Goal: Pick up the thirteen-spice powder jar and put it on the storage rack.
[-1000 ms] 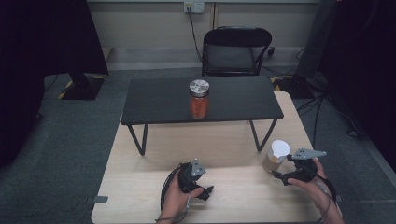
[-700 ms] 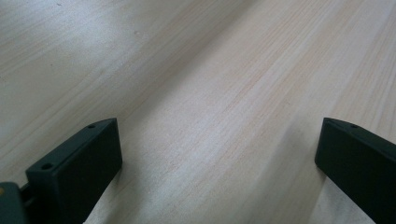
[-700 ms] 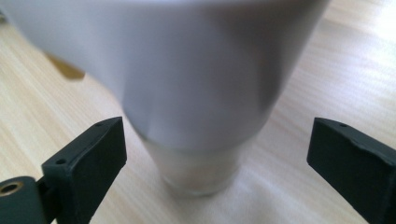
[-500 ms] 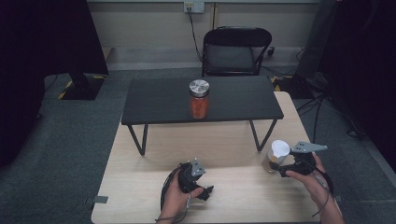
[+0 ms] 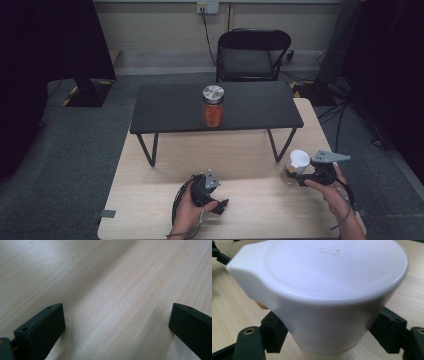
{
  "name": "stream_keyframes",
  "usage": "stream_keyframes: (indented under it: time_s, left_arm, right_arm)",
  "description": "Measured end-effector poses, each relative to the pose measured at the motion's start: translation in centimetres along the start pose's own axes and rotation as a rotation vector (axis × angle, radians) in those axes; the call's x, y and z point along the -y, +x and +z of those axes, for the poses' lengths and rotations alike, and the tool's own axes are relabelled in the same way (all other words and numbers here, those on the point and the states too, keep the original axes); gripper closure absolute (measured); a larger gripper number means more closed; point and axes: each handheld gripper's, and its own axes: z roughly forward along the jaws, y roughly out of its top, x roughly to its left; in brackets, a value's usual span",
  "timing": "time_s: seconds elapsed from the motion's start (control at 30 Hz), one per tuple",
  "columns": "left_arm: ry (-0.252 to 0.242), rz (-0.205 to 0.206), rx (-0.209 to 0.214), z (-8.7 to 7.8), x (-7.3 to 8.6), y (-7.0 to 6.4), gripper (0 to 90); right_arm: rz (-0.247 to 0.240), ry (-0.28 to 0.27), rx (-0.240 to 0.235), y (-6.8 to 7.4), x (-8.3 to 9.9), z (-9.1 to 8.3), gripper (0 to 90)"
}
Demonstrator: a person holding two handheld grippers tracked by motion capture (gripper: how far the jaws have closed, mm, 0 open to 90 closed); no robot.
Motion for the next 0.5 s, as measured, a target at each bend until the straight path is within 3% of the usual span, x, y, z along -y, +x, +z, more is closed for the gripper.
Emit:
stream_keyframes:
  time_s: [0.3,0.5]
  left_arm:
    - [0.000,0.000,0.000,0.00,0.00,0.00,0.0]
    - [0.000,0.001,0.000,0.00,0.00,0.00,0.0]
  right_arm:
    - [-0.023,-0.025,-0.002,0.13,0.27,-0.09,29.9]
    - [-0.047,-0.007,0.009,0.44,-0.21,-0.36,30.5]
